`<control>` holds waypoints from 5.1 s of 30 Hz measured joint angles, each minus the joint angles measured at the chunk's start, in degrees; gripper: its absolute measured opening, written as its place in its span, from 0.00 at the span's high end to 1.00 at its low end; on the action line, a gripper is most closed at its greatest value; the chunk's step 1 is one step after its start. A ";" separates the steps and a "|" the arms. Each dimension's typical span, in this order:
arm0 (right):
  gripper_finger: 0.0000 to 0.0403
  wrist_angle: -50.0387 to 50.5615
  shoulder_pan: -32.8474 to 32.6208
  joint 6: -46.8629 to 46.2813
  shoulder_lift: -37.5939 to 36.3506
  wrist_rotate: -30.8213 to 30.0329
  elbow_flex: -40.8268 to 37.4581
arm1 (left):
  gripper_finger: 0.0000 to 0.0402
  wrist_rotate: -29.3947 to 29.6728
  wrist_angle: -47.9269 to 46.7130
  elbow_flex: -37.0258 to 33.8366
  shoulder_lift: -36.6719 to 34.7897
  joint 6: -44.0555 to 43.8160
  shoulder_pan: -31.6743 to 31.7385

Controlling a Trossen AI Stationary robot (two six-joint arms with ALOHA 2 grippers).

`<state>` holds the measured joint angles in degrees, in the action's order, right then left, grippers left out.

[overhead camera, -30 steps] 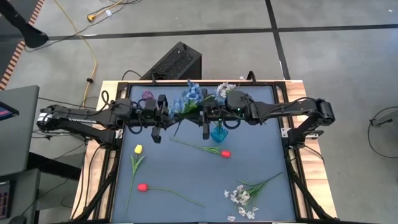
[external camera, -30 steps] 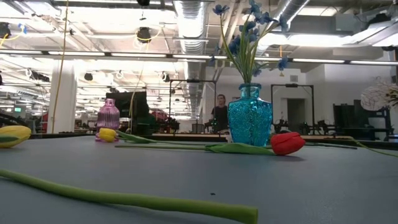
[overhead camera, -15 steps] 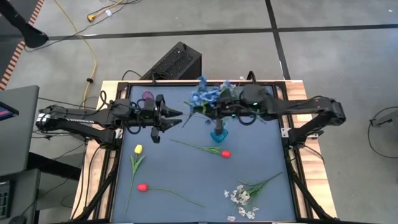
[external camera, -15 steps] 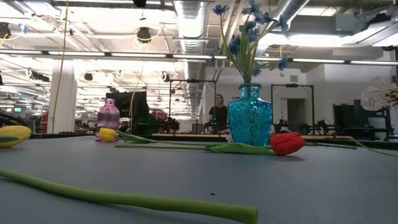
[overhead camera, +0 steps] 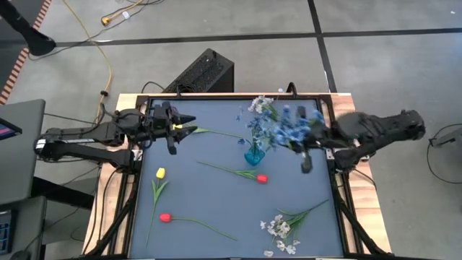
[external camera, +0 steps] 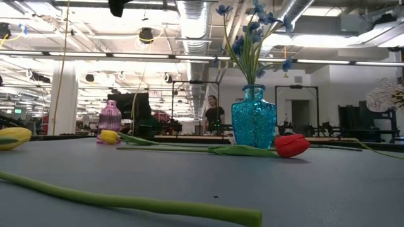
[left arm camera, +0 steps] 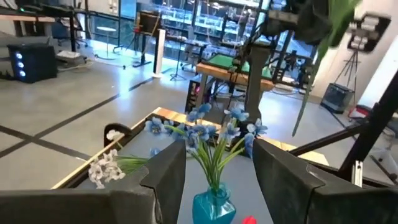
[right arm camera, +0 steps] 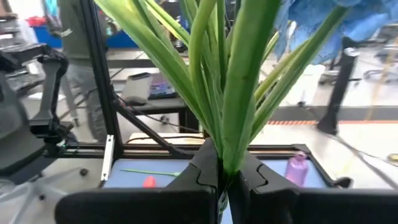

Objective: Sort flowers into vase by color
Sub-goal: Put the blue flowers into the blue vase, then put the bottom yellow flower into the purple vase

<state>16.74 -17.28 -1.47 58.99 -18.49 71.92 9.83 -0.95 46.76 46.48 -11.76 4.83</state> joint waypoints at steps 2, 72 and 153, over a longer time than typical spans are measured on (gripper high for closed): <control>0.92 -1.47 -4.23 -1.17 -2.56 -6.00 -4.31 | 0.56 0.02 -0.11 0.00 0.06 -0.38 0.27; 0.92 -39.32 1.34 -8.19 15.14 -29.41 -35.32 | 0.64 -5.06 12.04 -16.11 -3.39 -7.51 2.30; 0.34 21.78 -3.22 -47.61 9.35 10.93 -16.89 | 0.64 -11.66 -1.38 -16.06 2.22 -3.75 -4.93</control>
<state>38.52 -20.50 -49.08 68.34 -7.55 55.02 -1.83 -2.33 30.70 48.71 -15.51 -0.10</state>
